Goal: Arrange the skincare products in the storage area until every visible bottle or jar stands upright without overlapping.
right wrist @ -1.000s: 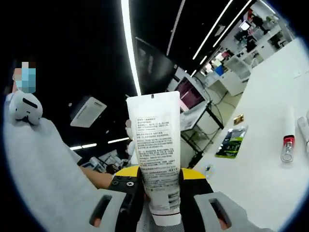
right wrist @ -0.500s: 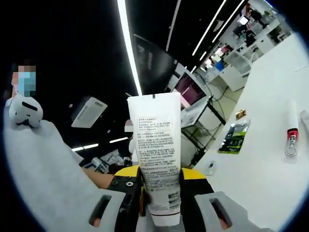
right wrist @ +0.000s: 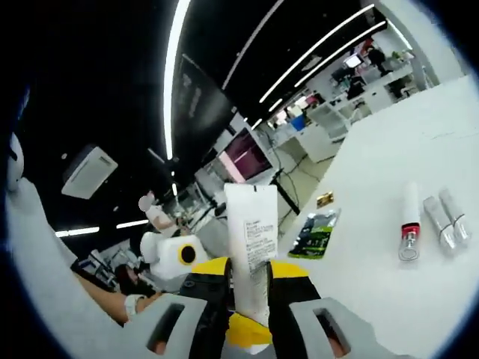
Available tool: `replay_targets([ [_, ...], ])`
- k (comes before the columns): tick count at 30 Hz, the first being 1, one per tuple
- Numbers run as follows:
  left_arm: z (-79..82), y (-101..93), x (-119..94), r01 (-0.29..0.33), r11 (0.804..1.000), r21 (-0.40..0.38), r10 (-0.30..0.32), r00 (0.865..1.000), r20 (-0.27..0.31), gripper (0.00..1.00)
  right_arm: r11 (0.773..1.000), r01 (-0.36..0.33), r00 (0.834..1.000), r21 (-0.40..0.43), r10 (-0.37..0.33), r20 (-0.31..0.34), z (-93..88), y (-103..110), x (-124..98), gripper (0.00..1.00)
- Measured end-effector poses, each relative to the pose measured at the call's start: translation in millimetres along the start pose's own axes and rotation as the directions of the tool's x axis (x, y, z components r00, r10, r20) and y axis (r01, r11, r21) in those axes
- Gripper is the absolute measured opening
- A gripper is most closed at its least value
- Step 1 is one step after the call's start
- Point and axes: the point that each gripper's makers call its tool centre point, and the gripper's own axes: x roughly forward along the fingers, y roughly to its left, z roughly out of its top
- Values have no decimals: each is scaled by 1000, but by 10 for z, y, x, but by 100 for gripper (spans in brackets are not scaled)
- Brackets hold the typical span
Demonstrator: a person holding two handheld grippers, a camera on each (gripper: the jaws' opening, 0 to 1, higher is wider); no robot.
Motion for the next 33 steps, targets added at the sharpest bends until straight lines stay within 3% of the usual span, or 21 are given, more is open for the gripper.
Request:
replay_targets([
  [5, -71, 5, 28, -43, 994, 104, 48, 998, -43, 29, 993, 98, 994, -65, -100, -41, -25, -63, 104, 21],
  [8, -116, -14, 35, -59, 982, 177, 72, 995, -66, 28, 982, 170, 984, -87, -175, -46, -12, -153, 117, 17],
  [11, -97, 52, 21, -99, 976, 195, 113, 992, -59, 29, 979, 188, 980, -84, -192, -51, -21, -155, 123, 13],
  [13, -89, 45, 23, -89, 977, 195, 102, 993, -53, 30, 979, 186, 981, -88, -190, -44, -10, -140, 113, 12],
  [15, -72, 49, 14, -90, 964, 251, 103, 994, -39, 30, 975, 197, 979, -107, -202, -35, 4, -139, 79, 5],
  [17, -62, -13, 16, -41, 984, 176, 49, 998, -37, 30, 981, 155, 986, -115, -161, -43, 3, -106, 63, 4],
  [19, -67, -82, -5, 8, 991, 137, -3, 999, -40, 30, 982, 128, 989, -137, -137, -57, 9, -91, 46, 4],
  [23, 2, -181, -23, 73, 988, 136, -73, 997, -2, 29, 981, 33, 995, -190, -50, -84, 34, 27, 10, 3],
  [24, 18, -233, -30, 108, 987, 120, -110, 994, 8, 29, 973, -32, 995, -228, 9, -103, 35, 118, 2, 3],
  [25, 44, -262, -46, 130, 988, 88, -132, 991, 21, 29, 966, -36, 993, -257, 6, -116, 36, 121, -17, 3],
  [26, 95, -331, -66, 193, 981, 37, -194, 980, 49, 31, 964, -50, 992, -260, 18, -123, 42, 151, -30, 3],
  [27, 114, -361, -74, 220, 975, 20, -221, 974, 59, 33, 956, -111, 988, -271, 77, -132, 55, 242, -40, 3],
  [29, 242, -392, -115, 262, 965, -9, -259, 958, 126, 32, 947, -135, 983, -291, 91, -159, 55, 262, -61, 3],
  [30, 267, -450, -144, 304, 952, -15, -299, 943, 145, 33, 940, -197, 970, -280, 147, -192, 28, 352, -70, 3],
  [31, 296, -478, -157, 324, 946, -29, -316, 935, 160, 32, 928, -211, 966, -307, 151, -208, 20, 366, -74, 3],
  [33, 285, -570, -187, 388, 921, -34, -378, 911, 165, 32, 919, -281, 944, -276, 213, -250, -39, 495, -90, 3],
])
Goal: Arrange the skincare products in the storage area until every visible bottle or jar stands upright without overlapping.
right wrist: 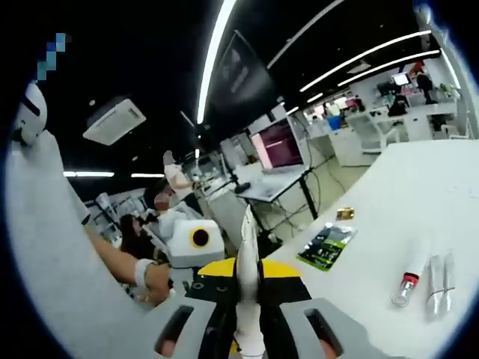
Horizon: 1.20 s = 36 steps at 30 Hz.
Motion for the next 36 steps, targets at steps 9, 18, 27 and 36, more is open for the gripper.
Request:
replay_targets([
  [9, -96, -161, 45, 104, 993, -52, -106, 993, -45, 21, 996, -57, 998, 63, 56, 25, -60, 107, 86, 3],
  [18, -150, -14, 24, -17, 1000, 13, 18, 996, -84, 17, 997, -1, 998, 72, -4, 60, -71, 8, 106, 9],
  [27, -290, 247, 1, -191, 976, 104, 207, 965, -164, 13, 990, 144, 989, -6, -143, 19, -228, -156, 197, 21],
  [36, -336, 482, -61, -335, 929, 158, 362, 913, -187, 12, 965, 261, 965, -1, -261, 9, -292, -313, 248, 27],
])
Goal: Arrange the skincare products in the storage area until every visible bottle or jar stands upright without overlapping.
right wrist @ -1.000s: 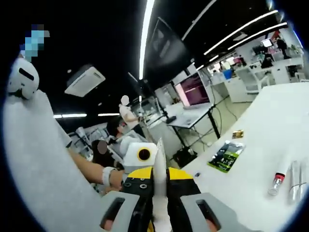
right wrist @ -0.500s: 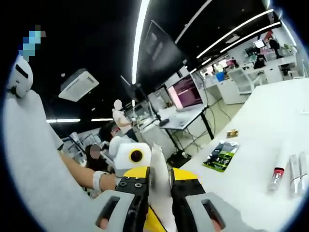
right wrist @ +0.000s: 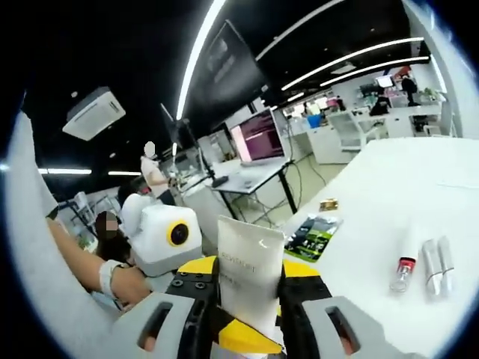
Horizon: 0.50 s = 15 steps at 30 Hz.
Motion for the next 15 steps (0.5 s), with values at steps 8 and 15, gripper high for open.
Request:
replay_targets([
  [8, 5, 123, 0, -89, 996, -19, 88, 996, -7, 13, 998, 53, 999, 23, -52, -10, -31, -70, 39, 29],
  [15, -39, 271, 1, -203, 979, 18, 204, 978, -33, 13, 985, 133, 990, 106, -128, -52, -155, -167, 91, 33],
])
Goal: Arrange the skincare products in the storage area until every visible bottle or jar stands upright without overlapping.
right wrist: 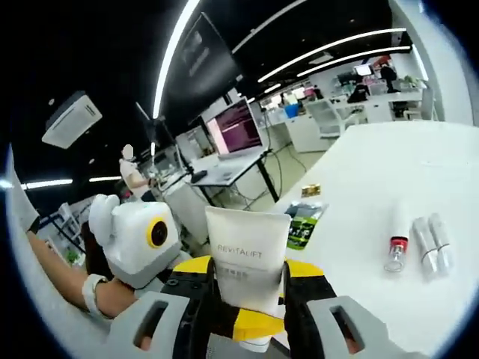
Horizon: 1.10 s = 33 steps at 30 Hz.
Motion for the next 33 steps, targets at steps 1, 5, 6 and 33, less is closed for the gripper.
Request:
replay_targets([
  [1, 2, 32, 1, -22, 1000, 5, 22, 1000, 1, 13, 1000, 6, 1000, 6, -6, -5, -18, 4, 19, 32],
  [5, -14, 62, 6, -57, 998, 28, 58, 998, -9, 13, 998, 48, 997, -47, -50, -53, -126, 0, 68, 32],
  [6, -15, 65, 7, -60, 998, 26, 60, 998, -10, 13, 998, 51, 998, -39, -52, -47, -122, 1, 86, 32],
  [33, -56, 339, -79, -119, 884, 453, 162, 985, -57, 40, 987, 142, 987, -73, -136, 83, 227, -365, -322, 28],
])
